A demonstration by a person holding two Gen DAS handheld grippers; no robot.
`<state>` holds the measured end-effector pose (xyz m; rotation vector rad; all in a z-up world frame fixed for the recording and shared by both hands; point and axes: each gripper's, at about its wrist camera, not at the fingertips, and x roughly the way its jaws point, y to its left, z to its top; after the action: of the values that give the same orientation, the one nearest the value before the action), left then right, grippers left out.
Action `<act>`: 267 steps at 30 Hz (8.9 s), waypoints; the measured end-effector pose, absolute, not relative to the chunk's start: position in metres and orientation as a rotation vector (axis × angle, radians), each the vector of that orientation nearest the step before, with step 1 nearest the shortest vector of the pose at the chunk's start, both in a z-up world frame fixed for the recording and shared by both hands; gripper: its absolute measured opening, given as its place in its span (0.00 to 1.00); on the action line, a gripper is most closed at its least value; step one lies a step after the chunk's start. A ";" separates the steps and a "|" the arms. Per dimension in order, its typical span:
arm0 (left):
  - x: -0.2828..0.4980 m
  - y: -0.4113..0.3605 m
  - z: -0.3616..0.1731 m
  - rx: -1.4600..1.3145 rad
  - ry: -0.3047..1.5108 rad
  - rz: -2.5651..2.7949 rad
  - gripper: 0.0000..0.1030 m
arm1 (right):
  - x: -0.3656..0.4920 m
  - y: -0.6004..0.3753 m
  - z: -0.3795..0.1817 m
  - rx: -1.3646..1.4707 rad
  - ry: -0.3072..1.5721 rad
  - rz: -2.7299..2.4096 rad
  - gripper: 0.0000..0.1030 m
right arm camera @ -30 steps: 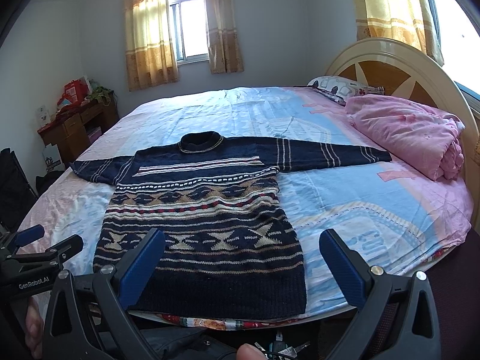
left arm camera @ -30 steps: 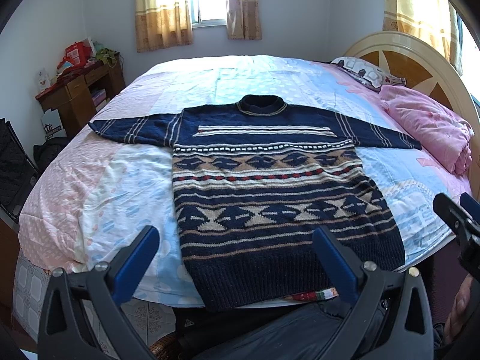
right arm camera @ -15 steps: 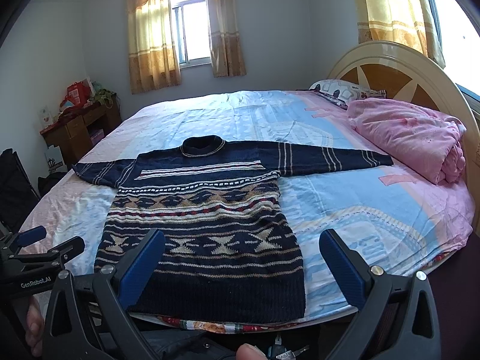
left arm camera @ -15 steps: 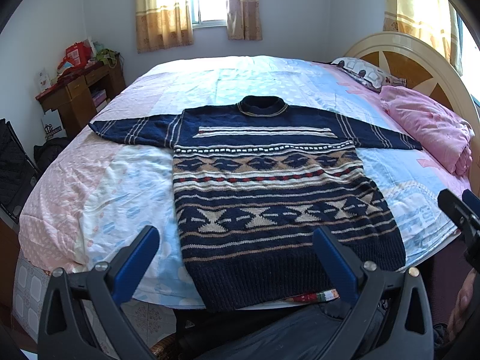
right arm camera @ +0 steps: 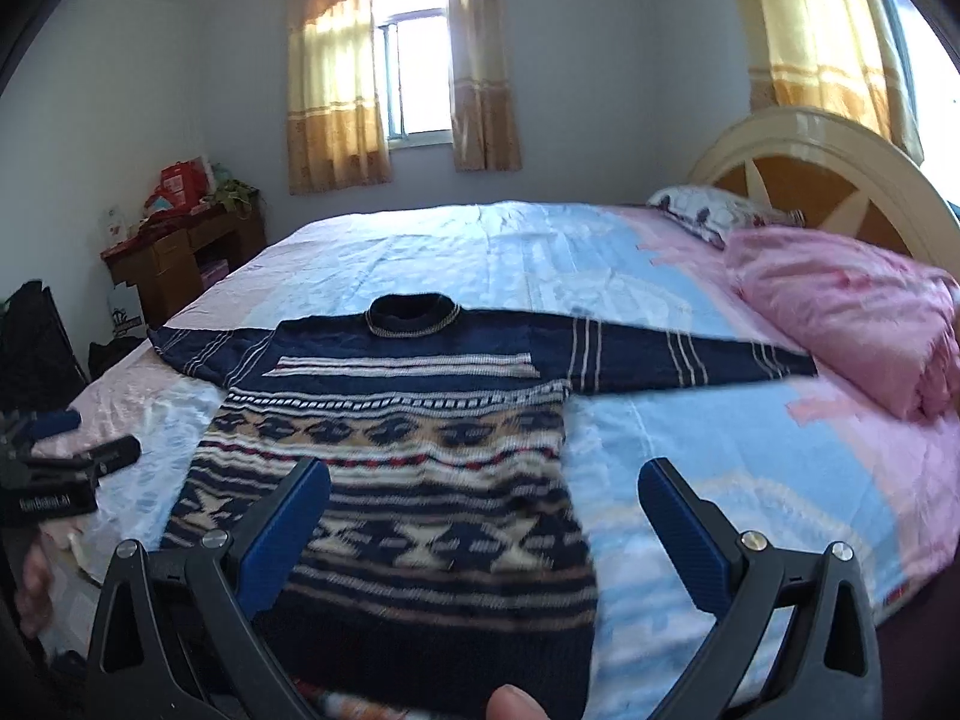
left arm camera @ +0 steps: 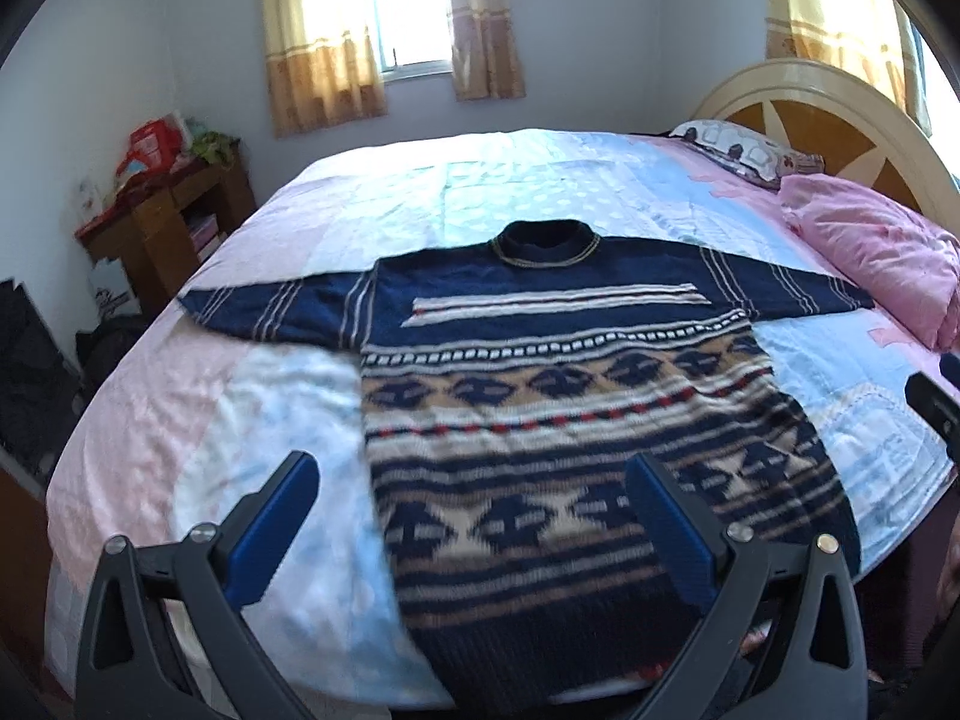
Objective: Fold small clothes
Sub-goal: 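Move the right gripper to the sleeve cuff nearest it and grasp it, then lift the cuff with the right gripper and carry it across the sweater body, then grasp the cuff with the left gripper while the right gripper releases it, then pull the cuff toward the hem with the left gripper and release it, then move the left gripper to the cuff of the other sleeve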
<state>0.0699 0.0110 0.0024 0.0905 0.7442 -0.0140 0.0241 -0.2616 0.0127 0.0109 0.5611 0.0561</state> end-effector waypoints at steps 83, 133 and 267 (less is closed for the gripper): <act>0.357 -0.029 -0.136 0.092 0.902 0.008 1.00 | 0.362 -0.648 -0.087 0.340 0.749 -0.490 0.13; 0.338 -0.121 -0.069 0.129 0.838 -0.294 0.85 | 0.332 -0.347 -0.098 0.026 0.663 0.123 0.60; 0.364 0.064 -0.128 -0.121 0.947 0.059 0.22 | 0.331 -0.291 -0.143 -0.137 0.927 0.317 0.82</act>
<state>0.3639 0.0638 -0.1278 -0.1215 0.9472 0.0594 0.3312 -0.2907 -0.1431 -0.1367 0.9267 0.3175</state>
